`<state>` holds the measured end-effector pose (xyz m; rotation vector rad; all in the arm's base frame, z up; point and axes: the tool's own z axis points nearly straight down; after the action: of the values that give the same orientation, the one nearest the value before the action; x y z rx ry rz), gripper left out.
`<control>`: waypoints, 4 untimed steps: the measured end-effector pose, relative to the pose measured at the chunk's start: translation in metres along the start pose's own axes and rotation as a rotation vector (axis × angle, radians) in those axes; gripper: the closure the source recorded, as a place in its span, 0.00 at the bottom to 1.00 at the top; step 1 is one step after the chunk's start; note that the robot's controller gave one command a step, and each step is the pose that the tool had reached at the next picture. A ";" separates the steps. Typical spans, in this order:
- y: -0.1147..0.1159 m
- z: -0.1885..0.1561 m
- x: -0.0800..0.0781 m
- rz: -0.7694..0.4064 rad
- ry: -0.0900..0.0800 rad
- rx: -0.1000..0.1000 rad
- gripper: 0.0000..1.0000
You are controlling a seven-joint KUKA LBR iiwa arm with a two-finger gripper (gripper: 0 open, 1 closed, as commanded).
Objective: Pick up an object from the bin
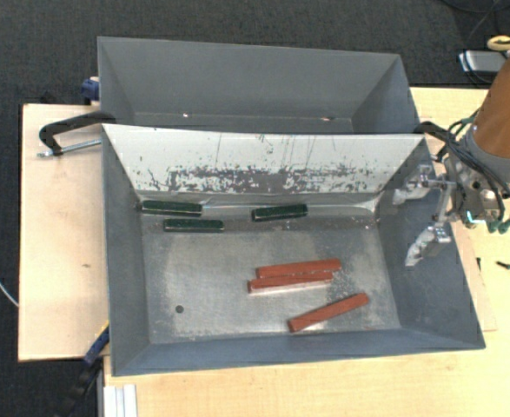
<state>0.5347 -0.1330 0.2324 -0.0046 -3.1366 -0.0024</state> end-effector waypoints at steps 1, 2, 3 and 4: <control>0.001 -0.004 -0.002 -0.003 -0.008 0.002 0.00; 0.005 0.028 -0.001 -0.082 -0.012 0.003 0.00; 0.020 0.093 0.009 -0.132 -0.011 0.003 0.00; 0.063 0.157 0.020 -0.226 -0.006 0.002 1.00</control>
Offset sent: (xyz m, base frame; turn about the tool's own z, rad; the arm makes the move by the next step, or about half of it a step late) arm -0.0077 0.0201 -0.1415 -0.3391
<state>0.5137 -0.0692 0.0758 0.3497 -3.1231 -0.0001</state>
